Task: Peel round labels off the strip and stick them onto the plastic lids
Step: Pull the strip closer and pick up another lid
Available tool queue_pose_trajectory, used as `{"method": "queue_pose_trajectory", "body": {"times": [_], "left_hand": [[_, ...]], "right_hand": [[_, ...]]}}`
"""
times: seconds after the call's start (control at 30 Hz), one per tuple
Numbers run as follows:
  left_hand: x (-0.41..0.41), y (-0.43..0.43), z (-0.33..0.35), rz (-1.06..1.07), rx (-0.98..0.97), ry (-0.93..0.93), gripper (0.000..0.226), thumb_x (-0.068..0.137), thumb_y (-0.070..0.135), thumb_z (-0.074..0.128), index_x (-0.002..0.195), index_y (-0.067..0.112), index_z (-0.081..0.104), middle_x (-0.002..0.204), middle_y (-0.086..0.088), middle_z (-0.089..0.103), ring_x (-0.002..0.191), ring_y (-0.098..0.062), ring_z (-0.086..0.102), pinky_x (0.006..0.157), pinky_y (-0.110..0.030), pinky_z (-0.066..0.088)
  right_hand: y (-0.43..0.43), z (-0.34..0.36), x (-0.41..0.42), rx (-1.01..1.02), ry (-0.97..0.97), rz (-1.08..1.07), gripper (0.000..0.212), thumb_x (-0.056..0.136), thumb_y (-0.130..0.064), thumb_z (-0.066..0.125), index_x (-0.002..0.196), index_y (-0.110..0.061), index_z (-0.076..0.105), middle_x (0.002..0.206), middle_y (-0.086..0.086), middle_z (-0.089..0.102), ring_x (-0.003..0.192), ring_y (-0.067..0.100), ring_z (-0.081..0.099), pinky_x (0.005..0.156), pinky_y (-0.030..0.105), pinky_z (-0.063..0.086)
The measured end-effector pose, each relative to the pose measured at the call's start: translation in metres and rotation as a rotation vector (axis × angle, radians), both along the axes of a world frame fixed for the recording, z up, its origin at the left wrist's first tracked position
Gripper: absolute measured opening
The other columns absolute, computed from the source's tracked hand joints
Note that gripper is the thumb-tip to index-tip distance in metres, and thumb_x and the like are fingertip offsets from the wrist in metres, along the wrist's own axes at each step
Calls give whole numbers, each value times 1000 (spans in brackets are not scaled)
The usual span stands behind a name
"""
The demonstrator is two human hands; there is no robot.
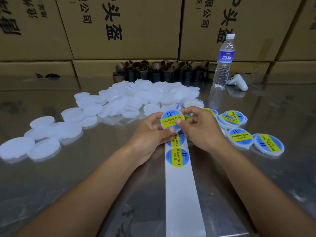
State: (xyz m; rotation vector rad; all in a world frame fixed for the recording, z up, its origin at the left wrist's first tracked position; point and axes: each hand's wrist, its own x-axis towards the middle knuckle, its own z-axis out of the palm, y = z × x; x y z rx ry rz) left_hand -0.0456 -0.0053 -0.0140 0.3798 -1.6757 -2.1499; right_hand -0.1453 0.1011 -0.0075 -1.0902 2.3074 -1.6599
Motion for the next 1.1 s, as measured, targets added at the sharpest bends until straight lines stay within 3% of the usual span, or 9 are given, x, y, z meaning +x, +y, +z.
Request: {"method": "queue_pose_trajectory", "body": {"times": [0.13,0.27,0.37,0.47,0.57,0.7,0.83,0.97,1.1], "left_hand": [[0,2,-1,17,-78,-2,33,86,-7,61,113,10,54,83,-9,68,76,-19,65,70,-20,57],[0,2,-1,15,-77,-9,33,88,-4,61,119,7,54,86,-9,69,73,-16,66,70,-20,58],[-1,2,0,23,-51,-4,30,92,2,58,121,6,55,87,-10,70,69,-13,68,69,-21,58],[-1,1,0,30,-42,-4,31,92,2,57,123,5,54,88,-11,69,68,-14,68,68,-20,58],[-1,1,0,33,-49,-6,29,93,3,57,122,6,56,92,-10,70,72,-13,69,69,-20,58],[-2,3,-1,27,-111,-39,29,92,2,58,120,9,55,93,-13,68,76,-15,66,74,-20,57],[-1,3,-2,-4,-366,-98,36,87,-3,63,117,14,54,86,-3,65,74,-7,64,69,-16,54],[0,5,-6,-59,-601,-86,41,81,-15,62,106,17,54,86,-1,52,70,-7,52,68,-12,49],[0,1,-12,-24,-870,-75,44,80,-9,66,102,28,53,92,6,47,82,-4,47,75,-8,40]], "right_hand": [[0,0,1,-20,-30,-24,7,90,-23,62,86,-25,57,64,4,61,55,13,54,65,31,49],[0,2,2,-7,-7,-43,14,92,-24,59,79,-25,54,69,10,64,54,13,53,63,32,49],[0,2,2,-8,-4,-36,14,92,-23,59,79,-25,54,63,3,61,50,9,52,60,29,47],[1,3,2,17,-29,-3,7,89,-23,64,87,-22,57,67,6,63,56,12,55,66,34,51],[3,3,4,77,-19,41,21,85,-20,69,102,-18,58,77,13,66,65,16,58,72,37,52],[5,6,1,-55,-52,-25,14,90,-15,61,103,-21,61,68,1,58,57,11,51,65,30,47],[12,8,-10,-283,-66,-274,19,97,-17,49,106,-18,66,63,-1,54,60,12,47,59,25,39],[20,7,-22,-319,-22,-544,24,96,-16,52,117,-9,61,68,-7,54,69,10,53,63,17,33],[29,6,-28,-161,-52,-741,23,96,-18,48,115,-14,59,104,7,66,100,25,57,67,23,27]]}}
